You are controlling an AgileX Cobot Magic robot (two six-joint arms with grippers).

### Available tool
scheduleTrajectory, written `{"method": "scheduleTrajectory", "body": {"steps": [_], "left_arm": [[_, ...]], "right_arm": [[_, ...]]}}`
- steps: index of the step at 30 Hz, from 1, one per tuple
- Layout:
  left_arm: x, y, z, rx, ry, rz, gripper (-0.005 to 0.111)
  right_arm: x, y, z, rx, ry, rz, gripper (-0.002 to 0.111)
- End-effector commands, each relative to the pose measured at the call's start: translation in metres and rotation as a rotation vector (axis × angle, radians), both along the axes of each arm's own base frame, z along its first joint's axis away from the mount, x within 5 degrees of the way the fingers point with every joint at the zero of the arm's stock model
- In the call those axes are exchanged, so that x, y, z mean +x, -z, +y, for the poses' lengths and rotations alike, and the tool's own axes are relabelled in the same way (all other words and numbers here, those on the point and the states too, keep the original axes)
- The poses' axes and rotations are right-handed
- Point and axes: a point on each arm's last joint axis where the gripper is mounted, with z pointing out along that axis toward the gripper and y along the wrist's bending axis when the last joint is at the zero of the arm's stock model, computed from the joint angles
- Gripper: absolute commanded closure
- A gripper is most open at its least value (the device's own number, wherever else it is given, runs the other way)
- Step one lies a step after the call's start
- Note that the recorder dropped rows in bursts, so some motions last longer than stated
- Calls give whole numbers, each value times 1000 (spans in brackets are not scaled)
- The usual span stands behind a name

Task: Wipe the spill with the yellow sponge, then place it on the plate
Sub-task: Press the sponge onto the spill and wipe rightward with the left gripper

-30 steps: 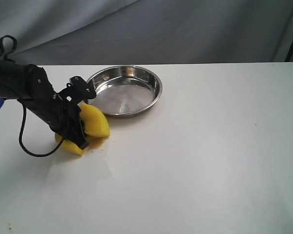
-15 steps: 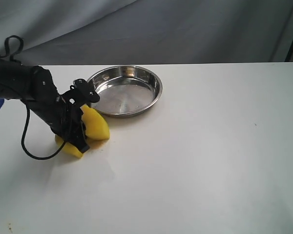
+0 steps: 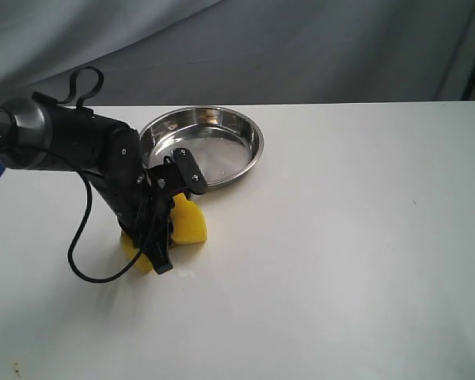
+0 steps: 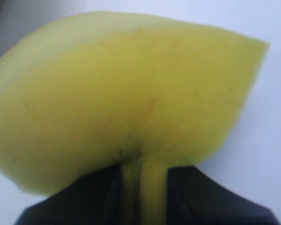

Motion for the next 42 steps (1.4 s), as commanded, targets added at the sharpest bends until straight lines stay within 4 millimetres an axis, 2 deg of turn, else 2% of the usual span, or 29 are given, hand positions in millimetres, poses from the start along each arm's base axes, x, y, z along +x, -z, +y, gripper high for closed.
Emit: {"method": "scheduleTrajectory", "body": {"steps": [1,7,19,24,29,33,37,42], "left_arm": [[-44,33,-10,99,1,327,107],[-54,33,-24,106,50,322,107],[-64,30,-30,64,-10,435,107],[-72,30,-38,80,35,432,107],[-91,26,-57,94,161,433,107],[-100,18,-67,79,217,416,107],[-100,4,-68,62,230,388,107],[-93,-30,-67,23,271,242,107]], "right_arm": [[0,1,0,5,4,-1,108],[0,1,0,5,4,-1,108],[0,1,0,5,4,-1,108],[0,1,0,5,4,-1,108],[0,1,0,5,4,-1,108],[0,1,0,5,4,-1,108],[0,1,0,5,4,-1,108],[0,1,0,5,4,-1,108]]}}
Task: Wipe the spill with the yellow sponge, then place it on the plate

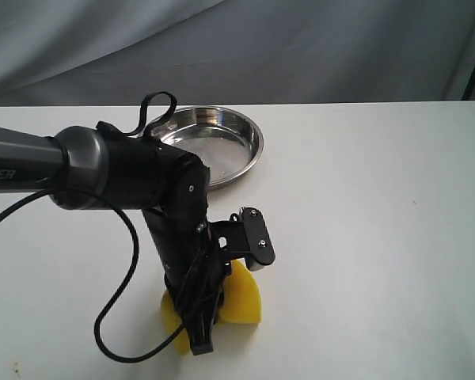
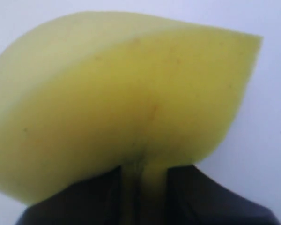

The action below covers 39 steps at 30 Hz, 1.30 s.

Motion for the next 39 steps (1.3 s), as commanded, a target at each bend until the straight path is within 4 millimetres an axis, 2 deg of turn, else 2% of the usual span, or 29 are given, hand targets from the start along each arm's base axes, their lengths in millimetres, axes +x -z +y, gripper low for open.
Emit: {"method": "scheduleTrajectory", "body": {"steps": [1,6,10,18,21,24,28,32,35,39], "left_arm": [[-13,-19,3,-8,24,16,107],[-3,-66,10,-142,-17,-158,107],[15,-81,34,-162,-121,-192,107],[67,-77,108,-147,-423,-225,107],[82,-69,135,-140,-596,-222,107],[89,-50,150,-103,-662,-172,107],[84,-16,149,-43,-662,-79,107],[76,9,135,8,-633,11,107],[64,22,115,45,-564,63,107],[45,27,80,65,-448,82,107]], "right_arm": [[0,1,0,5,4,-1,108],[0,1,0,5,4,-1,108],[0,1,0,5,4,-1,108],[0,1,0,5,4,-1,108],[0,1,0,5,4,-1,108],[0,1,0,5,4,-1,108],[0,1,0,5,4,-1,108],[0,1,0,5,4,-1,108],[0,1,0,5,4,-1,108],[0,1,0,5,4,-1,108]]}}
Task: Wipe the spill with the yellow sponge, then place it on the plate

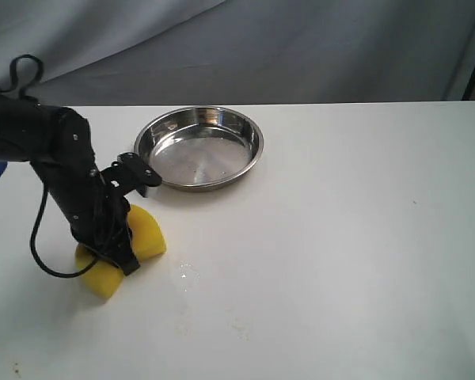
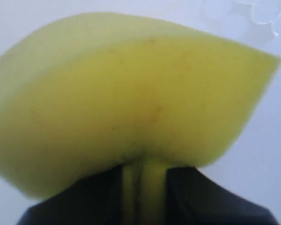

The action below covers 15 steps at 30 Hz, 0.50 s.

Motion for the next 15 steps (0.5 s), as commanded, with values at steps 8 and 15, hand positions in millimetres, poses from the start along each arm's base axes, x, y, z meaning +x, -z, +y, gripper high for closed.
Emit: {"method": "scheduleTrajectory", "body": {"steps": [8,15], "left_arm": [[-78,22,-100,17,290,143,107],[-123,20,-134,22,408,218,107]], "right_arm": [[0,1,0,5,4,-1,108],[0,1,0,5,4,-1,108]]}}
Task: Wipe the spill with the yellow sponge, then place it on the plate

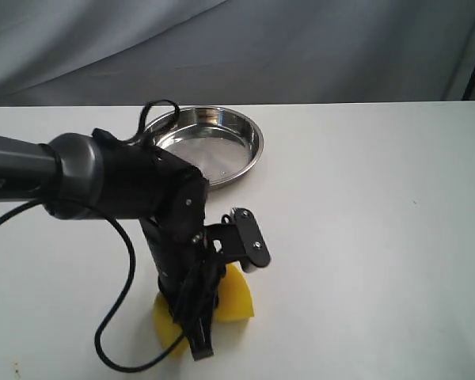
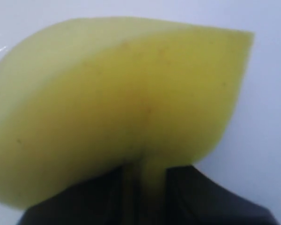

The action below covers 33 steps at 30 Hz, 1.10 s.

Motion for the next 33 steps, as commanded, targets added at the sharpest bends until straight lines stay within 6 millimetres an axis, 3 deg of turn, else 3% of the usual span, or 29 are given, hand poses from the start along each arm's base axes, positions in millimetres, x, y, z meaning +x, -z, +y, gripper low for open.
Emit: {"method": "scheduleTrajectory", "body": {"steps": [1,5,10,12,15,18,20,25,33], "left_arm": [[-45,18,-22,23,-25,201,107],[-57,18,-31,13,13,199,107],[-53,14,-30,15,68,165,107],[-44,-3,-33,12,130,84,107],[-35,-49,-39,-77,152,-47,107],[-39,-78,-37,-145,119,-73,107],[-44,-87,-37,-186,90,-41,107],[-53,-80,-47,-267,-20,91,107],[-59,-36,-56,-228,-135,264,107]], "right_arm": [[0,1,0,5,4,-1,108],[0,1,0,5,4,-1,108],[0,1,0,5,4,-1,108],[0,1,0,5,4,-1,108],[0,1,0,5,4,-1,108],[0,1,0,5,4,-1,108],[0,1,0,5,4,-1,108],[0,1,0,5,4,-1,108],[0,1,0,5,4,-1,108]]}}
